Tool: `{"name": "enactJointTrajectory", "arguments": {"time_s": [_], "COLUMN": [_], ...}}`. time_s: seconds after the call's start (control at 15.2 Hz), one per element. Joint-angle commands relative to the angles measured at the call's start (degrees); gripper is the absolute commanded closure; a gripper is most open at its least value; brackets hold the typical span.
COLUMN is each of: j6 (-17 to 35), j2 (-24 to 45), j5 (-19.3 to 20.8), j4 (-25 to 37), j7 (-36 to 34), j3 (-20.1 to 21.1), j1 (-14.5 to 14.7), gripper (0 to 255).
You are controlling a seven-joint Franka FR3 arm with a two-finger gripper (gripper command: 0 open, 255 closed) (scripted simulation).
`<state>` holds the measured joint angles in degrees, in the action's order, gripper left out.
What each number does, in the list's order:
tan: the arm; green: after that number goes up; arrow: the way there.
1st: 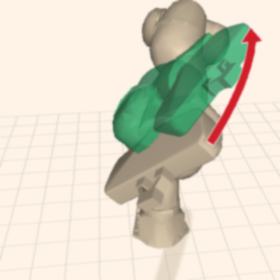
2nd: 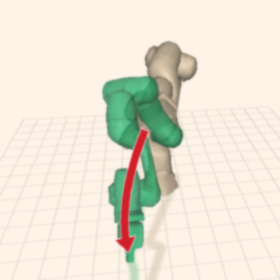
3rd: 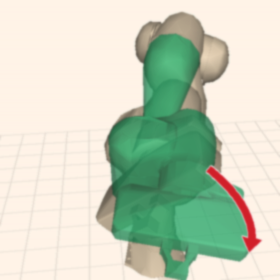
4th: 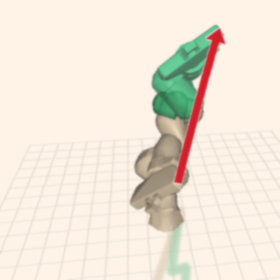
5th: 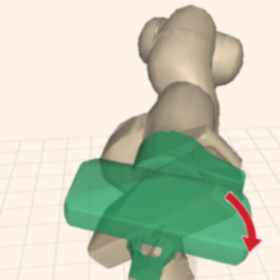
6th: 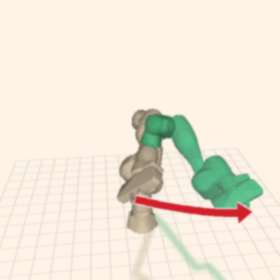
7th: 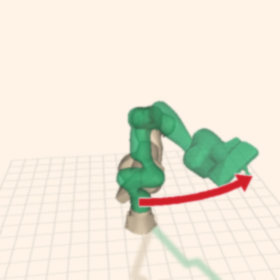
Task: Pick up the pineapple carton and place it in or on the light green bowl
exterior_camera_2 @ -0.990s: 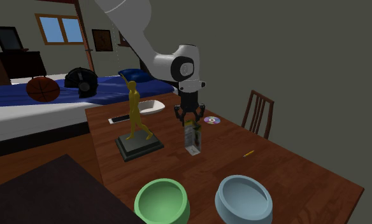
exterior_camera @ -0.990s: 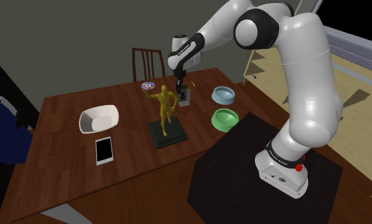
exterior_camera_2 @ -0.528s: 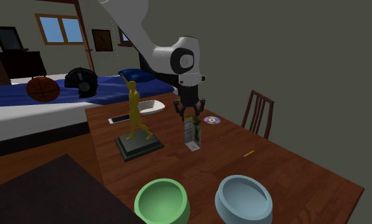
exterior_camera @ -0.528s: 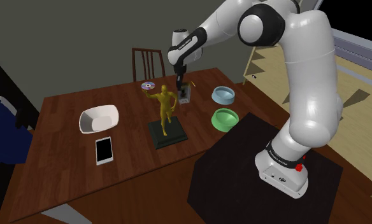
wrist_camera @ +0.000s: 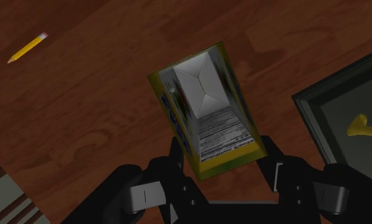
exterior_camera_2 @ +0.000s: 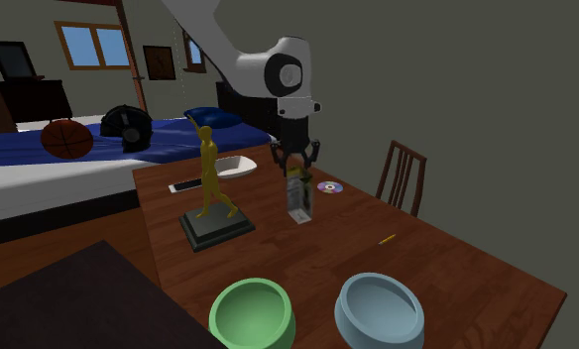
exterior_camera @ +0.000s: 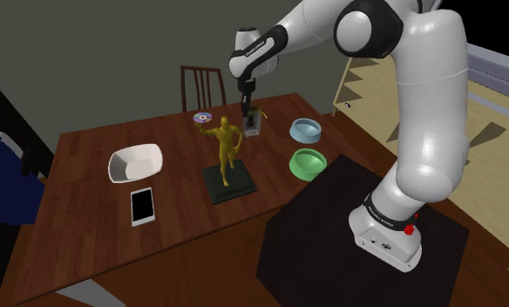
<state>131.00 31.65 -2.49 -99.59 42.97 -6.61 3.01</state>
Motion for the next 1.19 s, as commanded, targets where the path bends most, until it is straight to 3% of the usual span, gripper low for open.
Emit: {"name": "enactJointTrajectory", "arguments": {"time_s": [0.0,0.59,1.12], "j6": [-1.16,-6.14,-0.68], "j2": [-0.86,-4.41,-21.60], "j5": [0.11,0.55,2.56], "j4": [0.33,1.78,-20.71], "j7": [-0.01,-0.18,2.00], "j3": [-0.08,-0.36,-2.20], "j1": [0.02,0.21,-0.65], "gripper": [255,255,255]}}
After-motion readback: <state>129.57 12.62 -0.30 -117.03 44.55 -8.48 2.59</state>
